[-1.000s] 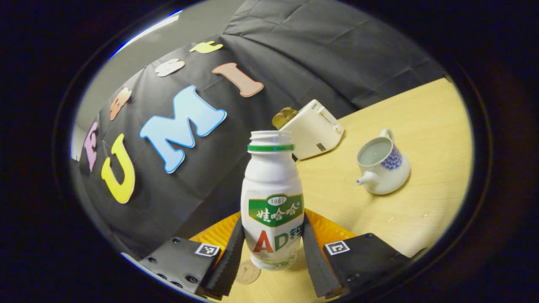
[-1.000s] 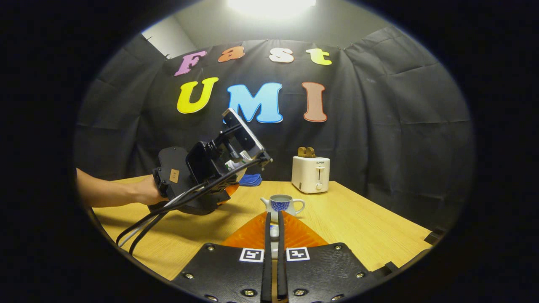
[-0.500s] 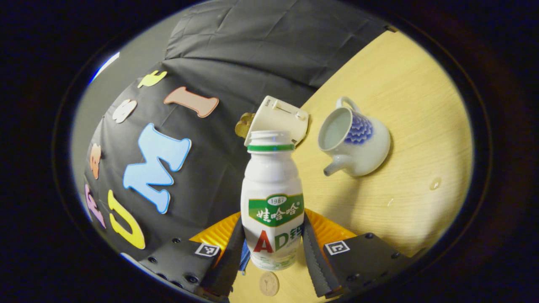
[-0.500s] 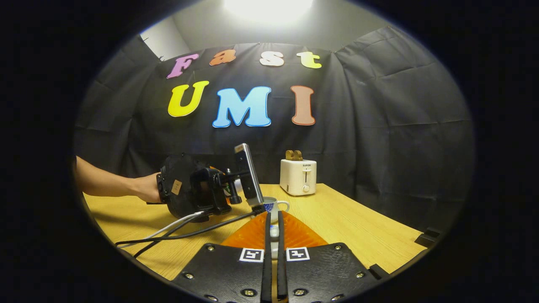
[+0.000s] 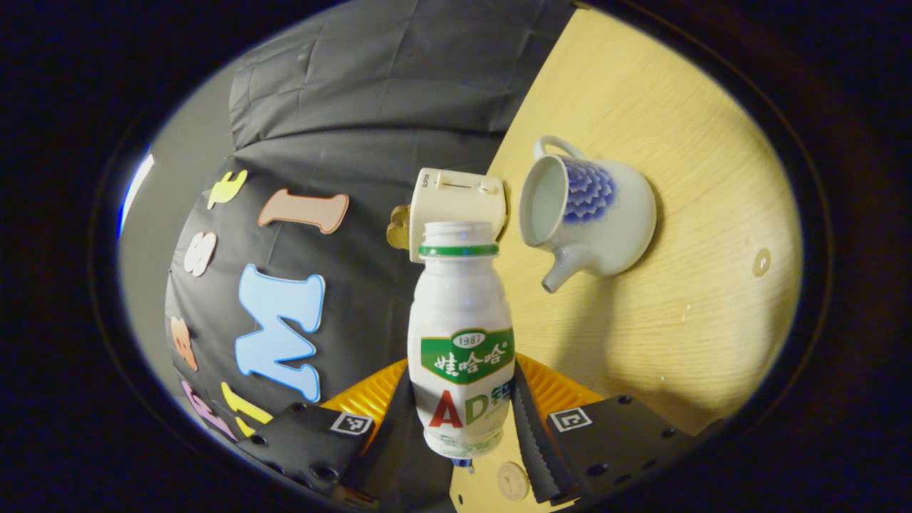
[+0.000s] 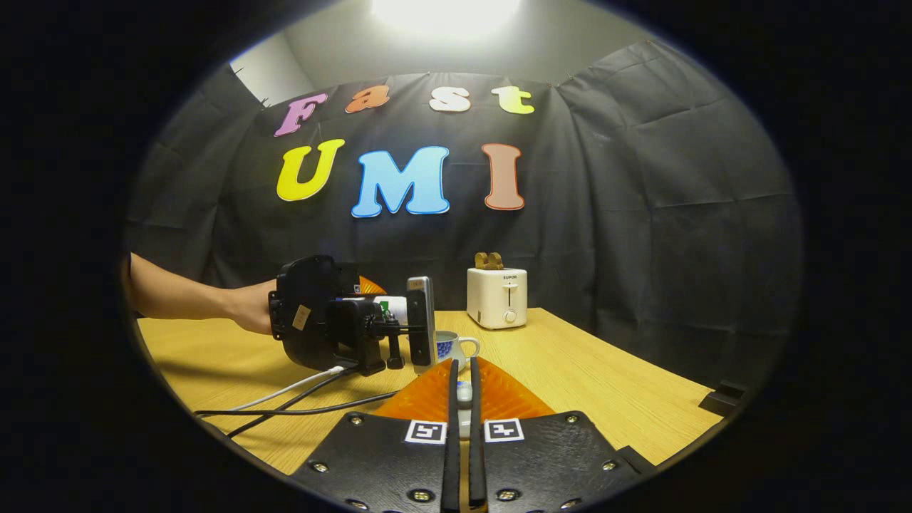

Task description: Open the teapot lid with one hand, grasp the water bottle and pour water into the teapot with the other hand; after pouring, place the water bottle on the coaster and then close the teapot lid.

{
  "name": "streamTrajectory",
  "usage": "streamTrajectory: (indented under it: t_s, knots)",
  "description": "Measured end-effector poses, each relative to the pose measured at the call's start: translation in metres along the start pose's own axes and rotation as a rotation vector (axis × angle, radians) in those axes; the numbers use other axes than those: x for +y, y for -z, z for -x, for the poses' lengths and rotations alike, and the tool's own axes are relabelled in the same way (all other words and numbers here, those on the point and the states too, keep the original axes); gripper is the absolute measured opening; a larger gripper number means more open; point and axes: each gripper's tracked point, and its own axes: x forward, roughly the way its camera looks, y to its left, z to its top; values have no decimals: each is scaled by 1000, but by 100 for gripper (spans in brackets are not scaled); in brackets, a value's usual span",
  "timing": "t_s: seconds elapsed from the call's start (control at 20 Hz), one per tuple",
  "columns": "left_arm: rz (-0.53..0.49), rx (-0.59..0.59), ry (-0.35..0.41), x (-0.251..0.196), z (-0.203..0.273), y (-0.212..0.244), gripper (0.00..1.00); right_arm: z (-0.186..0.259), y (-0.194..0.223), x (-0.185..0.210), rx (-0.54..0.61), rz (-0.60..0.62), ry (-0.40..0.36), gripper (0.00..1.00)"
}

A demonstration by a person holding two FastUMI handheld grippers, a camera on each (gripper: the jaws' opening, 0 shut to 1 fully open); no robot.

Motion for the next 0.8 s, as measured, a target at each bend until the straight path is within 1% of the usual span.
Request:
streamTrajectory:
  t_s: [0.1, 0.2, 0.3, 0.4, 0.45, 0.55, 0.6, 0.65, 0.7, 0.75, 0.8]
  knots:
    - [-21, -7, 9, 1, -1, -4, 80, 0, 1, -2, 1, -1, 1, 5]
    - [-83, -1, -12, 8, 0, -3, 80, 0, 0, -3, -2, 2, 1, 5]
    - [-113, 5, -1, 8, -2, -2, 80, 0, 0, -5, -2, 0, 0, 5]
    - [-144, 8, -7, 11, -1, -5, 80, 0, -1, -5, -6, 3, -1, 5]
    - [-156, 7, -8, 12, 1, -6, 75, 0, -2, -4, -6, 3, -2, 5]
    - [-185, 4, -12, 15, 2, -9, 75, 0, -2, -2, -9, 3, -7, 5]
    - [-196, 1, -11, 15, 2, -11, 70, 0, -3, -2, -8, 5, -11, 5]
    - [-213, -3, -15, 16, 4, -12, 70, -1, -2, 0, -7, 8, -13, 5]
    - [-227, -7, -22, 18, 4, -13, 75, 0, -3, 0, -6, 12, -15, 5]
    - [-240, -8, -26, 19, 3, -13, 75, 0, -5, 0, -9, 14, -15, 5]
    - [-247, -7, -25, 20, 2, -12, 80, -1, -5, -1, -10, 14, -14, 5]
